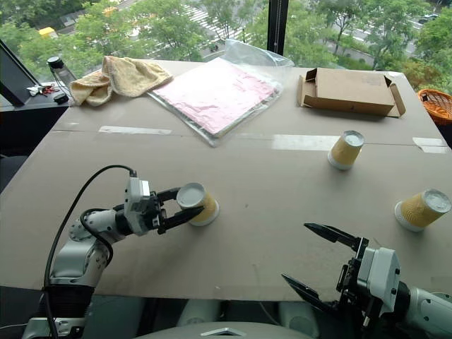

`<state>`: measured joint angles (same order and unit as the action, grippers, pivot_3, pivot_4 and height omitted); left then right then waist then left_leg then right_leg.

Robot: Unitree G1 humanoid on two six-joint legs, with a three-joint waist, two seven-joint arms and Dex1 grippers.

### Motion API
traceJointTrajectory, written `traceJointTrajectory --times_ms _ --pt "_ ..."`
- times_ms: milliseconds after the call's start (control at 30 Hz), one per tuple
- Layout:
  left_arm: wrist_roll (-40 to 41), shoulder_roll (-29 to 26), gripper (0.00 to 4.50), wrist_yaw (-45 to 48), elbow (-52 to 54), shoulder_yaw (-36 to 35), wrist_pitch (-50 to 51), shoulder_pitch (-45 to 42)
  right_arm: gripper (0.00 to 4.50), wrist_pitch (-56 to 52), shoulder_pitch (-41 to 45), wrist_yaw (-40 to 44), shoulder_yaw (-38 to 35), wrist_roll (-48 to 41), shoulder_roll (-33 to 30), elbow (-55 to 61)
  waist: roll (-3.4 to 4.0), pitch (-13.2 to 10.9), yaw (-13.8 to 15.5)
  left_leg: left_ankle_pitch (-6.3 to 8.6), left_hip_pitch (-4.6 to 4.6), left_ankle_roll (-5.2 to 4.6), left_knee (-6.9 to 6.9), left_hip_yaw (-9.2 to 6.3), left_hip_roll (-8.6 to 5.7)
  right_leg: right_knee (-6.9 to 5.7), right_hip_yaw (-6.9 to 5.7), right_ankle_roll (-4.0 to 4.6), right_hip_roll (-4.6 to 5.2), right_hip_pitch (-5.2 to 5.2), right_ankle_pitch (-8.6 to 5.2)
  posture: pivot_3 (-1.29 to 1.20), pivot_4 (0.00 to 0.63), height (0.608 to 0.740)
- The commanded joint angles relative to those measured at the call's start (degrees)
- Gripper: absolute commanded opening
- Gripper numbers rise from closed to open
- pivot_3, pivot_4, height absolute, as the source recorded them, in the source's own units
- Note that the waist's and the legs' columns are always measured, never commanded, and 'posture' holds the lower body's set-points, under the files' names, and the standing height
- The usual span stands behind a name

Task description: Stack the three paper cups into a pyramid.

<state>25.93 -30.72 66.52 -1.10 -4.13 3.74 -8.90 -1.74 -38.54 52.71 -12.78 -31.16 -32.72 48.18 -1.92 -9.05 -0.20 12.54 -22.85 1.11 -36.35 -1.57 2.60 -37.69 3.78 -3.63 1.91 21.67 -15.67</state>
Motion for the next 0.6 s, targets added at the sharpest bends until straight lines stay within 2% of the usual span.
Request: traceJointTrajectory --times_ms 33,267,533,600 --pt "-1.81 1.76 2.48 -2.58 -0.71 2.3 0.52 -5.21 4.5 1.08 0.23 -1.78 0.51 1.07 0.44 2.08 -0.01 0.0 -0.03 0.0 0.0 0.0 -0.01 0.01 -0.01 0.0 0.0 0.0 0.0 -0.01 0.0 0.0 0.15 0.74" --pt "-5.49 7.39 2.48 -7.15 -7.28 6.49 1.38 -13.61 4.5 1.92 -1.38 -3.9 1.24 3.14 1.49 2.89 0.0 0.0 -0.4 0.0 -0.02 0.0 0.02 -0.08 -0.04 -0.01 0.0 -0.08 -0.07 -0.01 0.17 0.0 0.15 0.74" --pt "-8.27 10.32 2.48 -5.89 -13.7 9.5 -0.56 -17.69 4.5 3.14 -3.46 -5.63 1.64 4.93 2.59 3.66 0.0 0.0 -0.42 0.0 -0.03 0.0 0.01 -0.13 -0.04 -0.02 -0.03 -0.08 -0.09 -0.01 0.17 0.0 0.15 0.74" --pt "-8.92 10.0 3.51 -5.09 -14.77 9.97 -1.58 -17.75 4.5 3.45 -3.9 -6.05 1.51 5.16 2.76 3.66 0.0 0.0 -0.43 0.0 -0.04 0.0 0.01 -0.12 -0.05 -0.01 -0.03 -0.08 -0.08 -0.01 0.17 0.0 0.15 0.74"
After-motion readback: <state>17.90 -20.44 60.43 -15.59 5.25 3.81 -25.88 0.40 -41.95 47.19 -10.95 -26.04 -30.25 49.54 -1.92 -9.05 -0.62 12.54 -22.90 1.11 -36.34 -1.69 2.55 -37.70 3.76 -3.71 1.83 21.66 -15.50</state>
